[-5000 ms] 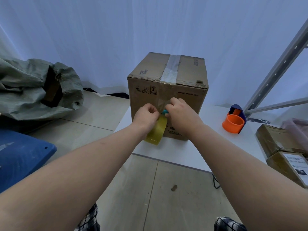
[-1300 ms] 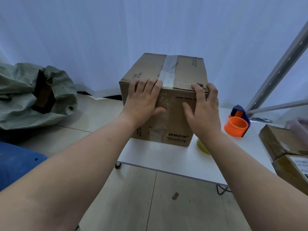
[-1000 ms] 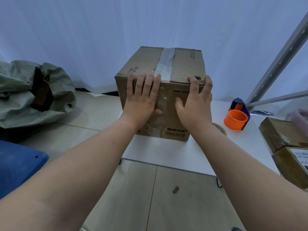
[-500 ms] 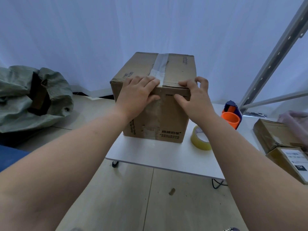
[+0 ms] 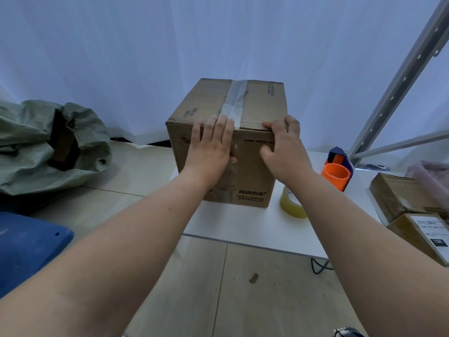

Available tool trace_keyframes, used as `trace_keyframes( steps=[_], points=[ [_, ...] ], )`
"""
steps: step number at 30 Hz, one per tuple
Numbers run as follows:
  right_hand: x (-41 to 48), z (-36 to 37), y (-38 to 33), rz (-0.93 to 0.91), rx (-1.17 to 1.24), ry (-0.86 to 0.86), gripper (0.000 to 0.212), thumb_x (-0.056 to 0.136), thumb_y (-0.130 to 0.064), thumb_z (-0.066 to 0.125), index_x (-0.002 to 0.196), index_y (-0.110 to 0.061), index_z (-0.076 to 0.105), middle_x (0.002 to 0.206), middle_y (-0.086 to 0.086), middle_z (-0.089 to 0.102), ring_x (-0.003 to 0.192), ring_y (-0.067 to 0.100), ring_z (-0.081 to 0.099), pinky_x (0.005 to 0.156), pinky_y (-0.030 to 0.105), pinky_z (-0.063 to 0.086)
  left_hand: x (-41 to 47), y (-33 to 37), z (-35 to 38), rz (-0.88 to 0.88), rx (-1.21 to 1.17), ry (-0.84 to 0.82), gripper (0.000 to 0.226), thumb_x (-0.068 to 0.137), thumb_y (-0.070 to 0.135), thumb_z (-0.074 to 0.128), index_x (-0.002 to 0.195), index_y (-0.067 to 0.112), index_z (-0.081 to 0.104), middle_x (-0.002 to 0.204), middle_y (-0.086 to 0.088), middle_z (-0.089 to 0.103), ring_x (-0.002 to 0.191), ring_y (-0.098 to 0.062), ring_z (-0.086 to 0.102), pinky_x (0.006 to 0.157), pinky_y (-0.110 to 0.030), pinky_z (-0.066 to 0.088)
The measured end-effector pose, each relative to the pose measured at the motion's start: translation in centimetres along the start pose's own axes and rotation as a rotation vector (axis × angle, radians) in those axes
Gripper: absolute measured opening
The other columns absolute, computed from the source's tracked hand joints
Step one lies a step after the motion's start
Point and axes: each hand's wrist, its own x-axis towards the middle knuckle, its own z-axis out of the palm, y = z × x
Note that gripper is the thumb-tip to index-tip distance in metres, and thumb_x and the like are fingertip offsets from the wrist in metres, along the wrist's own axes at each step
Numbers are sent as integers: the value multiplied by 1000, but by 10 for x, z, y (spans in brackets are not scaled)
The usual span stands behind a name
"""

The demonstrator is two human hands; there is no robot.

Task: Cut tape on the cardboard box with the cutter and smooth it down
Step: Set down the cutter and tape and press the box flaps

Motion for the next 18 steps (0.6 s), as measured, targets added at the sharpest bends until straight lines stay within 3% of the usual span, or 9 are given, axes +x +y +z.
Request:
trace_keyframes(
  steps=[3,7,9,14,18],
  points=[
    [-3,-2,-1,-4,-6,-25,48,88,-16,53,133,-26,39,149,7,16,122,35,44,103,46,44,-1,13,-6,-69,4,-74,90,85,46,58,136,9,-7,152,-14,19,143,-32,16,116,-50,7],
    [-8,-4,-2,-6,-5,-52,51,86,-18,59,131,-27,38,147,6,16,123,35,43,104,46,43,-7,7,-11,-49,55,-97,98,77,34,69,136,9,-4,151,-13,21,141,-32,20,115,-49,11],
    [-10,-7,-2,-15,-21,-58,51,85,-20,61,130,-27,39,146,6,16,121,35,44,103,46,44,-10,2,-14,-27,17,-55,93,75,31,72,137,13,6,148,-9,30,137,-30,27,111,-45,16],
    [-11,-9,-3,-52,-48,-24,48,83,-18,67,125,-23,44,143,5,27,116,31,50,100,43,46,-5,-16,-32,-11,-217,-27,55,89,35,59,139,25,38,146,3,43,132,-24,36,104,-40,25],
    [-11,-8,-2,-102,-51,16,44,84,-17,66,124,-20,50,145,1,35,122,26,48,100,37,42,8,-38,-45,35,-342,-48,45,87,37,62,130,26,56,118,1,68,112,-23,51,90,-35,36]
  ],
)
